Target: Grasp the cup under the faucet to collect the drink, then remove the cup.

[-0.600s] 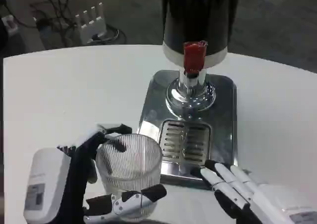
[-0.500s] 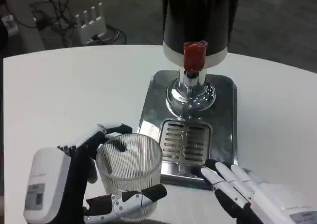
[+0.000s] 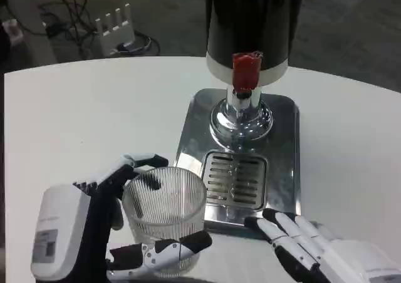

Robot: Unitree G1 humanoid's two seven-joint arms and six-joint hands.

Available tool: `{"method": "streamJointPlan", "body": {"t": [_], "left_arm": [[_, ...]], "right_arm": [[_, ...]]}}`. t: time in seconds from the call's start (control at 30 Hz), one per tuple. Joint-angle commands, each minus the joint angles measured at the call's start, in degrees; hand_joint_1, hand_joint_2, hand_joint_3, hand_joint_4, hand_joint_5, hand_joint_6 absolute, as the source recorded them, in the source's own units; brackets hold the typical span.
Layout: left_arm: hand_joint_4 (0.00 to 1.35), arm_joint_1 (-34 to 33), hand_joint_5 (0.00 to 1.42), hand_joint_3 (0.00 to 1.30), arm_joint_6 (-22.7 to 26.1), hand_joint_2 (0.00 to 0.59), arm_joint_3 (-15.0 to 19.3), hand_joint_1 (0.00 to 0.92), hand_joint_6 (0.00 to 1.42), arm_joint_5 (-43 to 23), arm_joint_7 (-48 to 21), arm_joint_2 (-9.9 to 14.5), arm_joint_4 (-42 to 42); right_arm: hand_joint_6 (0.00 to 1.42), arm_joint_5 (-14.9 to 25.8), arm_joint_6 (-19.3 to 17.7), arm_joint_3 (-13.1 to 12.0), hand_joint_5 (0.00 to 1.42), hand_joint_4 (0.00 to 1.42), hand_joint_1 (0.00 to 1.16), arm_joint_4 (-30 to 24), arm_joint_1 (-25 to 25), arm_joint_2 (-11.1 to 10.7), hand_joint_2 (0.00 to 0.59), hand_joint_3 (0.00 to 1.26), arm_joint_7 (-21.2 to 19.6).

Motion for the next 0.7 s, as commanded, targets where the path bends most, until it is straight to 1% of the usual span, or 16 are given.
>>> {"method": "streamJointPlan", "body": {"t": [0.03, 0.1, 0.17, 0.3, 0.37, 0.43, 0.57, 0.7], "left_arm": [[0.87, -2.8, 0.97, 0.77, -2.4, 0.004, 1.8, 0.471, 1.15, 0.0, 2.2, 1.1, 3.7], [0.87, -4.4, 0.98, 0.77, -3.3, 0.002, 2.0, 0.476, 1.15, 1.0, 3.6, 1.5, 6.2], [0.87, -6.6, 0.98, 0.77, -3.4, 0.001, 1.9, 0.477, 1.15, 1.7, 4.6, 1.7, 8.6], [0.87, -11.0, 0.98, 0.77, -3.0, 0.001, 1.4, 0.479, 1.16, 3.2, 6.3, 2.2, 13.0], [0.87, -15.0, 0.98, 0.77, -2.4, 0.001, 1.1, 0.479, 1.16, 4.1, 7.3, 2.7, 16.9], [0.87, -18.3, 0.98, 0.77, -2.1, 0.000, 0.7, 0.479, 1.16, 4.6, 8.0, 3.1, 20.1], [0.87, -24.7, 0.98, 0.77, -1.0, 0.002, -1.7, 0.476, 1.16, 7.1, 9.8, 3.3, 26.6], [0.87, -29.1, 0.98, 0.77, 0.4, 0.003, -4.1, 0.473, 1.16, 8.6, 12.4, 2.7, 32.0]], "right_arm": [[0.00, -1.0, -1.1, 0.1, 0.00, 0.00, 0.52, -0.8, 0.2, 1.2, 0.448, 0.08, -0.4], [0.00, -1.4, -0.6, 0.8, 0.00, 0.00, 0.53, -0.8, -0.6, 1.9, 0.451, 0.08, 0.1], [0.00, -1.6, -0.2, 1.0, 0.00, 0.00, 0.53, -0.8, -1.1, 2.0, 0.450, 0.08, 0.6], [0.00, -1.1, 0.5, 0.1, 0.00, 0.00, 0.54, -0.8, -1.3, 1.6, 0.451, 0.08, 0.9], [0.00, -0.8, 0.9, -0.2, 0.00, 0.00, 0.54, -0.8, -1.1, 1.1, 0.451, 0.08, 0.9], [0.00, -0.6, 1.6, 0.1, 0.00, 0.00, 0.54, -0.8, -0.9, 0.7, 0.452, 0.08, 0.9], [0.00, -0.6, 2.5, 0.8, 0.00, 0.00, 0.54, -0.7, -0.8, 0.1, 0.452, 0.08, 0.5], [0.00, 0.4, 3.5, 0.0, 0.00, 0.00, 0.55, -0.4, -0.6, -0.5, 0.452, 0.08, -0.1]]}}
